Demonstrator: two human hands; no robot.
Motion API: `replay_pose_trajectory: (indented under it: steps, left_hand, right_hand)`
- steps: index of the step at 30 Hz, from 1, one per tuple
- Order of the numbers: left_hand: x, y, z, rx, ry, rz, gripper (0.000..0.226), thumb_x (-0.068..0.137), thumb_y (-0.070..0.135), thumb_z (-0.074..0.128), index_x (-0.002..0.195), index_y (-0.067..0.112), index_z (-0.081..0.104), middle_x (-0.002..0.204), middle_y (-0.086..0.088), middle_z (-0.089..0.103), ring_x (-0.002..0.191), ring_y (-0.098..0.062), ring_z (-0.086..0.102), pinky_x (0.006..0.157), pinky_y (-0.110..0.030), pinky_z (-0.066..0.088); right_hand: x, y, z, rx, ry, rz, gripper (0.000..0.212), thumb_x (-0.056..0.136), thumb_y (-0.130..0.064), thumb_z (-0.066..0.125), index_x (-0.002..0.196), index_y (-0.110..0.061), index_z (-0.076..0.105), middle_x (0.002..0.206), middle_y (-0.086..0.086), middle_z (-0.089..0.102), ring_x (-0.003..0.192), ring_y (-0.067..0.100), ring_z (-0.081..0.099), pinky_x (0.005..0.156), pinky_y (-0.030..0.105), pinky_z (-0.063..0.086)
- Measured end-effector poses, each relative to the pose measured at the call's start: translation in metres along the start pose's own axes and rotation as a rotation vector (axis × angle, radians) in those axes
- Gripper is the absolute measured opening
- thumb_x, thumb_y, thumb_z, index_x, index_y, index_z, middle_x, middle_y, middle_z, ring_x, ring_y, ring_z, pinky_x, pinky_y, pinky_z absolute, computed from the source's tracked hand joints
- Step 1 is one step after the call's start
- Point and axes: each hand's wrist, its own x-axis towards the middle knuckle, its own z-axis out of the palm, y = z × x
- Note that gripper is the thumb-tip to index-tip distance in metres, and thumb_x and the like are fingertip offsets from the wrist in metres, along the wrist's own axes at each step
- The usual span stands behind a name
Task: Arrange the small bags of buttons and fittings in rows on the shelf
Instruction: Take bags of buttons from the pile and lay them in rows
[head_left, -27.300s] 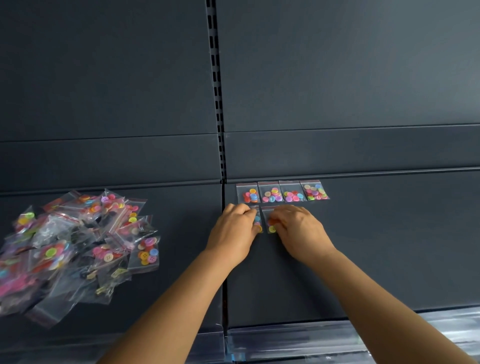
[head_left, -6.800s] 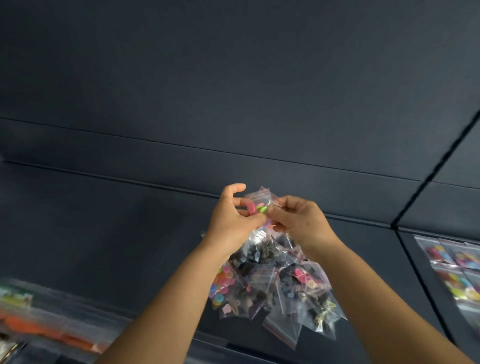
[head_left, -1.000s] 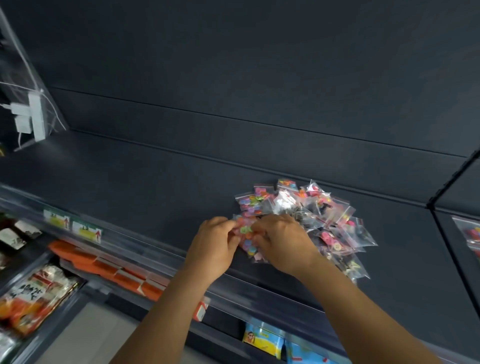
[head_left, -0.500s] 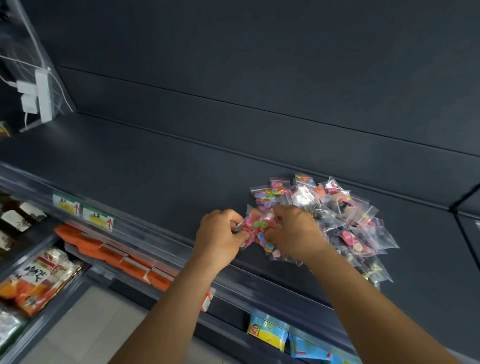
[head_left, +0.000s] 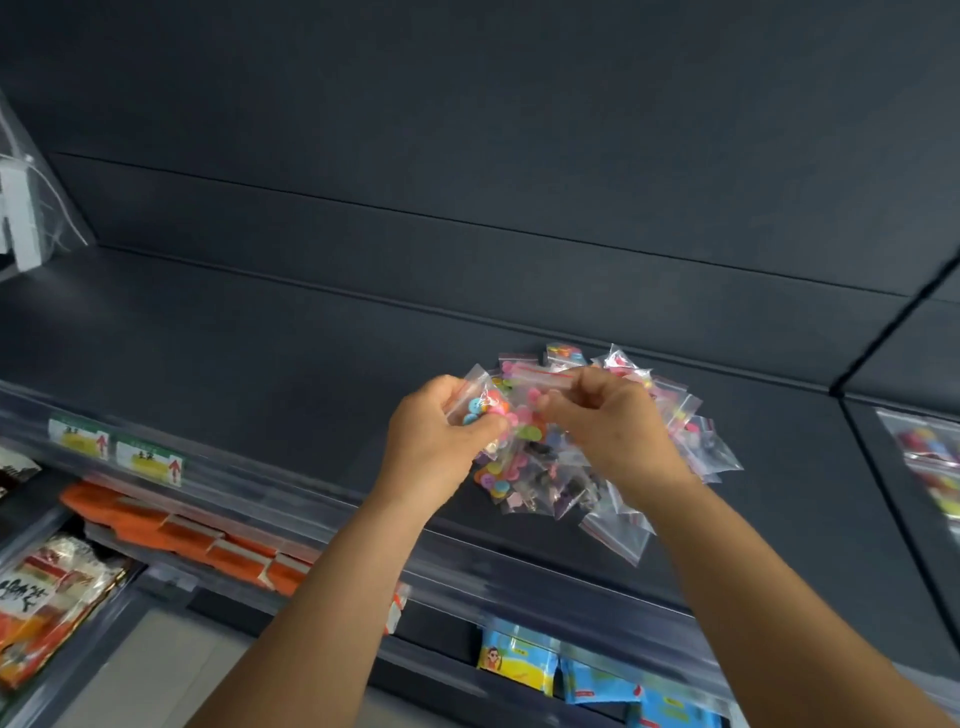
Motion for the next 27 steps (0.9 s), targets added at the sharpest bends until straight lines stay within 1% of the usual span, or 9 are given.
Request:
replay_pose_trajectory:
  steps: [2,5,9,13,15,17,19,23,27]
  left_hand:
    - [-0.001,0.008,0.013,-0.070,-0.064,-0.009,0.011,0.076,0.016,0.074,0.084,0.019,0.067,0.079,-0.001,0.071,0.068,-0.011,0.063,0.060,-0.027,0.050]
    - [-0.004,0.018,0.038,-0.166,-0.160,-0.031,0.014,0.078,0.015,0.074,0.090,0.022,0.070,0.080,0.005,0.073,0.072,-0.009,0.066,0.064,-0.025,0.051]
    - [-0.013,0.035,0.080,-0.213,-0.282,-0.045,0.023,0.079,0.014,0.075,0.097,0.027,0.070,0.088,0.008,0.074,0.085,-0.013,0.070,0.079,-0.030,0.056]
    - [-0.030,0.057,0.124,-0.249,-0.354,-0.034,0.023,0.079,0.011,0.074,0.090,0.029,0.065,0.087,0.009,0.074,0.083,-0.010,0.070,0.072,-0.023,0.055]
    - [-0.040,0.067,0.150,-0.236,-0.369,-0.021,0.017,0.080,0.013,0.073,0.086,0.027,0.066,0.086,0.007,0.074,0.084,-0.012,0.070,0.080,-0.030,0.056]
    - [-0.052,0.076,0.177,-0.225,-0.384,-0.022,0.008,0.082,0.015,0.070,0.082,0.022,0.067,0.080,0.005,0.071,0.079,-0.015,0.067,0.087,-0.042,0.055]
    - [-0.064,0.086,0.207,-0.205,-0.397,-0.025,0.005,0.084,0.014,0.065,0.082,0.019,0.067,0.076,0.004,0.069,0.073,-0.016,0.064,0.088,-0.046,0.054]
    - [-0.092,0.107,0.268,-0.151,-0.417,-0.023,0.005,0.084,0.013,0.064,0.083,0.018,0.066,0.079,0.001,0.069,0.072,-0.013,0.062,0.085,-0.042,0.054]
    - [-0.121,0.125,0.325,-0.171,-0.442,-0.054,0.005,0.086,0.018,0.067,0.087,0.014,0.067,0.087,0.002,0.071,0.078,-0.012,0.066,0.079,-0.033,0.058]
  right_hand:
    - [-0.007,0.002,-0.015,0.099,0.052,0.012,0.013,0.087,-0.021,0.066,0.077,-0.013,0.069,0.069,0.001,0.069,0.057,0.006,0.055,0.058,0.019,0.046]
    - [-0.019,0.009,-0.043,0.208,0.126,0.025,0.012,0.088,-0.017,0.064,0.081,-0.014,0.073,0.066,-0.007,0.070,0.054,-0.001,0.059,0.055,0.012,0.047]
    - [-0.038,0.024,-0.085,0.260,0.227,0.036,0.013,0.088,-0.010,0.063,0.079,-0.014,0.072,0.065,-0.004,0.069,0.055,0.003,0.059,0.056,0.013,0.047]
    - [-0.058,0.042,-0.129,0.276,0.338,0.066,0.023,0.089,-0.017,0.062,0.067,-0.018,0.068,0.058,-0.008,0.066,0.056,0.008,0.054,0.059,0.024,0.045]
    - [-0.067,0.053,-0.154,0.270,0.395,0.080,0.023,0.090,-0.020,0.061,0.068,-0.018,0.069,0.057,-0.009,0.064,0.059,0.009,0.052,0.061,0.028,0.044]
    - [-0.077,0.065,-0.181,0.262,0.427,0.085,0.020,0.089,-0.022,0.062,0.072,-0.018,0.070,0.058,-0.012,0.065,0.058,0.004,0.054,0.063,0.025,0.045]
    - [-0.089,0.077,-0.210,0.247,0.437,0.082,0.018,0.089,-0.023,0.062,0.075,-0.018,0.071,0.060,-0.012,0.067,0.057,-0.003,0.057,0.064,0.021,0.046]
    - [-0.114,0.101,-0.274,0.216,0.459,0.074,0.018,0.090,-0.018,0.061,0.076,-0.016,0.070,0.059,-0.009,0.067,0.052,-0.003,0.057,0.054,0.011,0.045]
    - [-0.135,0.132,-0.338,0.155,0.506,0.098,0.017,0.090,-0.015,0.062,0.075,-0.013,0.070,0.061,-0.001,0.067,0.052,0.006,0.059,0.053,0.019,0.049]
